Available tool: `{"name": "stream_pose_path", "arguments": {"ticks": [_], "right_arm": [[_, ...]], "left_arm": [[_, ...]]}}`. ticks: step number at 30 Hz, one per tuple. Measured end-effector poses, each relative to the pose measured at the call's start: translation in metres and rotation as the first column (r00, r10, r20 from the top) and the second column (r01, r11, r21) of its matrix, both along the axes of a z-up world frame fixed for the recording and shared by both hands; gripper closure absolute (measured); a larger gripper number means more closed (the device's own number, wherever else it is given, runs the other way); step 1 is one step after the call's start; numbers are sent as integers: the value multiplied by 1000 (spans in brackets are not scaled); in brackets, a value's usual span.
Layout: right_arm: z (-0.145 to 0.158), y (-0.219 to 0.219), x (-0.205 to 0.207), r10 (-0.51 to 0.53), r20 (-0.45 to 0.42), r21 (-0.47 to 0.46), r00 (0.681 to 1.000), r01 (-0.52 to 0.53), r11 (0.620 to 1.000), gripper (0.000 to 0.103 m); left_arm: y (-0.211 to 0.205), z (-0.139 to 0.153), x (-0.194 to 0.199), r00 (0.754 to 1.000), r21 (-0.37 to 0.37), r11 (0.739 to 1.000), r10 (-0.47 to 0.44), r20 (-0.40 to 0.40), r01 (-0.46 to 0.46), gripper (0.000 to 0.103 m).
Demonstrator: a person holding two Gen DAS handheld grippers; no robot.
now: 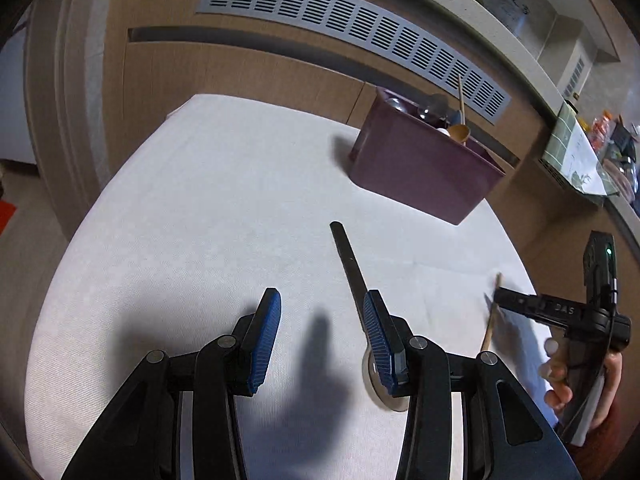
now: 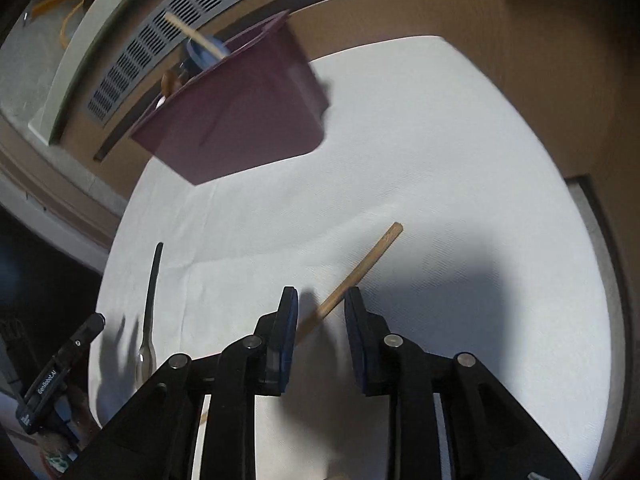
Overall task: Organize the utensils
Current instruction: 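Grasp the second chopstick with the right gripper while the left gripper grasps the dark long-handled spoon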
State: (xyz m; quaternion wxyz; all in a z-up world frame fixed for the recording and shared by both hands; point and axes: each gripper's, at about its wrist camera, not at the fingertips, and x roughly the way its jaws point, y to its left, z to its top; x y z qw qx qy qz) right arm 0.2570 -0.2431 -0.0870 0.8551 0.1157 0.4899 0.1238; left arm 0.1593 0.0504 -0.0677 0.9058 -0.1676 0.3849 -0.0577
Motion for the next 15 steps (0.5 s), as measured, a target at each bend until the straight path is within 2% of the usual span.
{"name": "stream_pose_path", "arguments": {"ticks": [3, 5, 7, 10, 13, 15], "right_arm": [[1, 29, 2, 60, 48, -142, 997, -52, 988, 78], [0, 50, 0, 110, 74, -269, 991, -87, 959, 77], [-1, 64, -5, 145, 99, -353, 985, -102, 930, 77], [-1, 72, -11, 172, 122, -398, 978, -111, 911, 84], [4, 73, -18, 195, 152, -396, 969, -121, 910, 100], [6, 72, -21, 219, 140, -371, 966, -154, 916, 103]], "left_arm": [[-2, -3, 2, 1000, -5, 1000, -12, -9, 12, 59], [-5, -5, 4, 1000, -9, 1000, -22, -21, 22, 59], [-7, -6, 6, 999, -16, 999, -33, -26, 32, 59], [-12, -6, 8, 998, -17, 999, -51, -33, 51, 59], [-17, -8, 11, 996, -25, 997, -69, -49, 68, 59], [-20, -10, 14, 995, -28, 997, -80, -64, 78, 59]]}}
